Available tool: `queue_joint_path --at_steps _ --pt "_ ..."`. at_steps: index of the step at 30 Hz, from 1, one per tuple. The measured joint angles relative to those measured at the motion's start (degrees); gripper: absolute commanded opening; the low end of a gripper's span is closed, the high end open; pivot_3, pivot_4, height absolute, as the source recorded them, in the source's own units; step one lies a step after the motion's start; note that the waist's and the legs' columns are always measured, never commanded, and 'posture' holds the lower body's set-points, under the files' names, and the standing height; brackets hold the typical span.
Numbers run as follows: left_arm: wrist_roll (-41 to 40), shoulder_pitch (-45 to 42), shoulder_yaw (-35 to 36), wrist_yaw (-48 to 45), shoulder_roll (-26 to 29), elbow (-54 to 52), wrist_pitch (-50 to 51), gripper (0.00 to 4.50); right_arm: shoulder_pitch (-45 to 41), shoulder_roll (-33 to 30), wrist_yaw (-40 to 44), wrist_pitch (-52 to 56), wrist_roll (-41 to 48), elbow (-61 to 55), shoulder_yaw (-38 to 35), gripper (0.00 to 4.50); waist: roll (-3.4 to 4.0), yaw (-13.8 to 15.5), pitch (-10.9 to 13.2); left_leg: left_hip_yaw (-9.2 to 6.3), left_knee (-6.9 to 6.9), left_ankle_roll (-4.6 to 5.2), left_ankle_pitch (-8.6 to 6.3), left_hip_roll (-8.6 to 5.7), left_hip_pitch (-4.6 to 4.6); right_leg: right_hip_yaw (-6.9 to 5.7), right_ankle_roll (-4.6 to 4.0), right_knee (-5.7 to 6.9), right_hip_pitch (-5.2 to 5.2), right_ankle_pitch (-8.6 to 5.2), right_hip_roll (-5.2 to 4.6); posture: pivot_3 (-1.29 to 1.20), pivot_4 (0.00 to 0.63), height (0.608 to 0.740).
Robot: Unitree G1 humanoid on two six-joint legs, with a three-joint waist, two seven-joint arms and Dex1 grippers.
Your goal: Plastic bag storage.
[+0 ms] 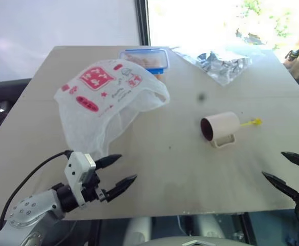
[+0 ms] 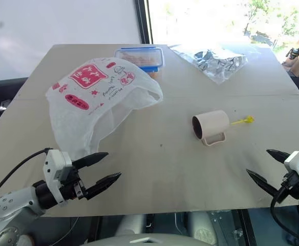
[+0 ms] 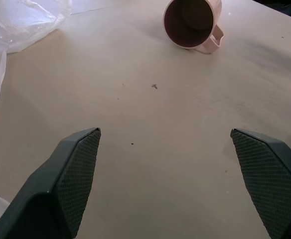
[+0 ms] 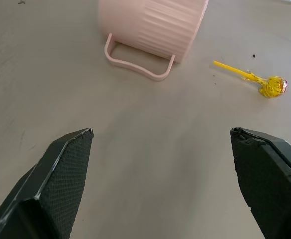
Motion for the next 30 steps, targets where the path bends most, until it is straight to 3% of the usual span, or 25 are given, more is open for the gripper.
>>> queue_joint_path --at_steps 5,11,15,23,26,28,29,30 --pt "-1.5 -5.2 -0.4 3.4 -2.4 -0.3 -0.1 4.37 -3.6 -1.0 -2.2 1.7 2.5 -2.9 0.6 4.45 0.03 0.0 0.0 0.01 0.02 0.02 0.01 -0.01 0.02 0.03 0.02 -0.01 0.00 0.01 0.00 0.00 0.150 0.740" --pt "-2.4 -17.9 -0.5 17.1 -3.4 -0.7 4.9 4.37 -10.2 -0.9 -4.3 2.7 15.8 -12.4 1.6 4.45 -0.04 0.2 0.0 -0.10 0.12 0.03 0.01 -0.02 0.02 -0.04 0.08 0.02 0.08 0.04 0.09 0.00 0.150 0.740" --pt "11.1 -24.8 -4.2 27.9 2.2 0.9 10.1 4.37 -9.3 -3.5 -2.9 2.6 17.7 -15.0 4.2 4.45 -0.14 0.3 0.1 -0.13 0.09 0.01 0.00 -0.18 -0.02 -0.08 0.09 0.01 0.06 0.04 0.11 0.00 0.150 0.740" --pt "20.2 -34.5 -11.9 33.1 4.8 5.8 19.3 4.37 -2.8 -1.8 2.8 -3.5 15.4 -13.0 3.7 4.45 -0.18 0.2 0.1 -0.11 0.03 0.01 0.00 -0.15 0.01 -0.08 0.10 0.04 0.04 0.04 0.08 0.00 0.150 0.740" --pt "29.2 -40.3 -21.9 35.5 7.0 12.0 21.2 4.37 0.4 0.7 6.0 -8.1 13.6 -9.8 3.1 4.45 -0.19 0.3 0.1 -0.12 0.03 0.00 0.00 -0.19 0.02 -0.09 0.10 0.04 0.04 0.04 0.10 0.00 0.150 0.740" --pt "31.3 -42.3 -24.1 36.4 6.0 15.4 21.6 4.37 1.2 1.2 6.9 -9.6 12.9 -8.9 3.1 4.45 -0.20 0.3 0.1 -0.12 0.03 0.00 0.00 -0.16 0.00 -0.09 0.10 0.03 0.04 0.04 0.09 0.00 0.150 0.740" --pt "32.4 -44.3 -25.2 37.0 4.3 18.0 21.7 3.84 1.9 1.7 7.5 -10.8 12.2 -8.4 3.1 4.50 -0.20 0.3 0.1 -0.12 0.03 0.00 0.00 -0.15 0.00 -0.09 0.10 0.03 0.04 0.04 0.07 0.00 0.150 0.740" --pt "33.3 -46.1 -26.1 37.3 2.7 20.1 21.4 3.65 2.1 2.3 7.8 -11.9 11.6 -7.8 3.3 4.50 -0.24 0.4 0.1 -0.14 0.04 0.00 0.00 -0.17 -0.02 -0.11 0.10 0.04 0.03 0.04 0.08 0.00 0.150 0.740"
